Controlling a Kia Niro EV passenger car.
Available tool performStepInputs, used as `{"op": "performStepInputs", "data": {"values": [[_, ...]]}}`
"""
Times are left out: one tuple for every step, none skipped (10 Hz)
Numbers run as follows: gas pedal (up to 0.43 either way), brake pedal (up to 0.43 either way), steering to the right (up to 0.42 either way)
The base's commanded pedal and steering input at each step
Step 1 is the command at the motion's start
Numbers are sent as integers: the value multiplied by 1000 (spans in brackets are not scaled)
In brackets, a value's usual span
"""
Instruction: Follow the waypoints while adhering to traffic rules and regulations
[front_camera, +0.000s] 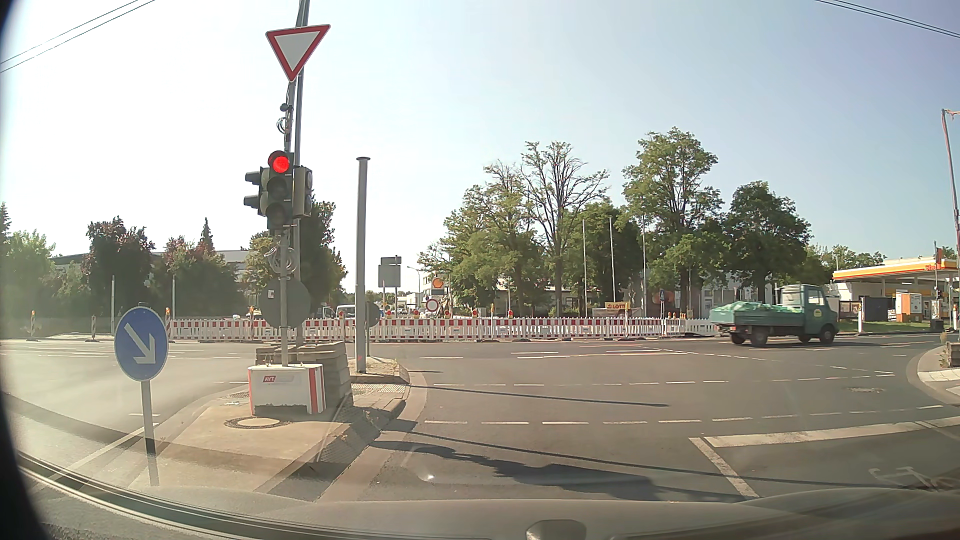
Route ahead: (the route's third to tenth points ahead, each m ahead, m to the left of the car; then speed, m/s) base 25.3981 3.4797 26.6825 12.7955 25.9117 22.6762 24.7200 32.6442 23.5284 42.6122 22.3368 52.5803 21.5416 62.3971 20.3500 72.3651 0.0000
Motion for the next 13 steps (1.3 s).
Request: {"op": "performStepInputs", "data": {"values": [[0, 384, 6], [0, 384, 6], [0, 384, 6], [0, 390, 6], [0, 390, 6], [0, 390, 6], [0, 384, 6], [0, 390, 6], [0, 384, 6], [0, 384, 6], [0, 390, 6], [0, 390, 6], [0, 384, 6]]}}
